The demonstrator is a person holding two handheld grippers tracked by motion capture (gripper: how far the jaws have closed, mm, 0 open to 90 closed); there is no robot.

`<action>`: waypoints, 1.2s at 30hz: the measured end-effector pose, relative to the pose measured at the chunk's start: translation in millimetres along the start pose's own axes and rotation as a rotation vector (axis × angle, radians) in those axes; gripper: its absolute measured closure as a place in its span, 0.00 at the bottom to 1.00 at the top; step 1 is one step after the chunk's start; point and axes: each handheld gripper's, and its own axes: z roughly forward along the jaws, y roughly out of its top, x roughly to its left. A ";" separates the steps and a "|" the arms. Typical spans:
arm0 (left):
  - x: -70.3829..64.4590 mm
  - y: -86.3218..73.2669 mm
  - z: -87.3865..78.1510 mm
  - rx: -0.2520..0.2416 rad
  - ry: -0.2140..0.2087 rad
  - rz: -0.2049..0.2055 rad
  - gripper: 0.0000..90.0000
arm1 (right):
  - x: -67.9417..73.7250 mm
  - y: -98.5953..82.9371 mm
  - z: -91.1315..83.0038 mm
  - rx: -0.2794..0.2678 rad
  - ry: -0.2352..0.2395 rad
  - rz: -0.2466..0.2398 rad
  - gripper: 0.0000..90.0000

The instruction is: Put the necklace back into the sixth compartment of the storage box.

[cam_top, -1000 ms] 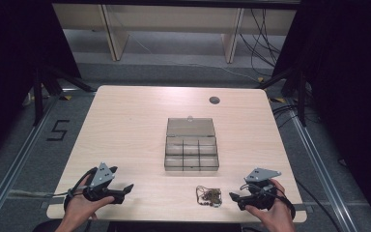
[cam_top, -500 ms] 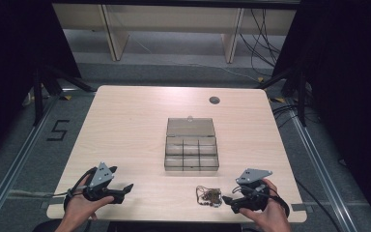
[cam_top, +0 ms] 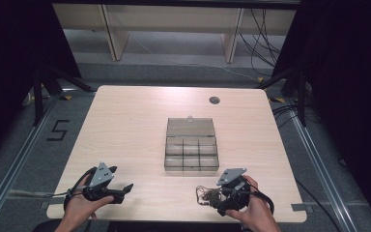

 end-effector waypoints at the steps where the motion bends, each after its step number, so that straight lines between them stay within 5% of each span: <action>1: 0.3 -0.1 0.4 -0.004 -0.006 0.000 0.17 | -1.4 1.3 2.7 0.001 0.013 -0.020 0.21; 5: -0.3 -0.3 0.6 -0.014 -0.010 -0.019 0.17 | -4.3 8.7 15.8 0.045 0.039 -0.051 0.21; 17: 0.6 0.3 0.1 -0.015 -0.006 0.000 0.17 | -5.9 15.2 32.4 0.146 0.068 -0.046 0.22; 23: 1.3 0.5 -0.7 -0.004 -0.005 0.013 0.17 | -9.4 16.6 39.6 0.171 0.088 -0.082 0.24; 31: 1.6 0.5 -0.8 -0.003 -0.005 0.014 0.17 | -10.8 17.8 43.4 0.205 0.115 -0.089 0.31; 36: 1.5 0.6 -0.9 -0.004 -0.005 0.016 0.17 | -9.7 20.0 41.5 0.220 0.109 -0.116 0.47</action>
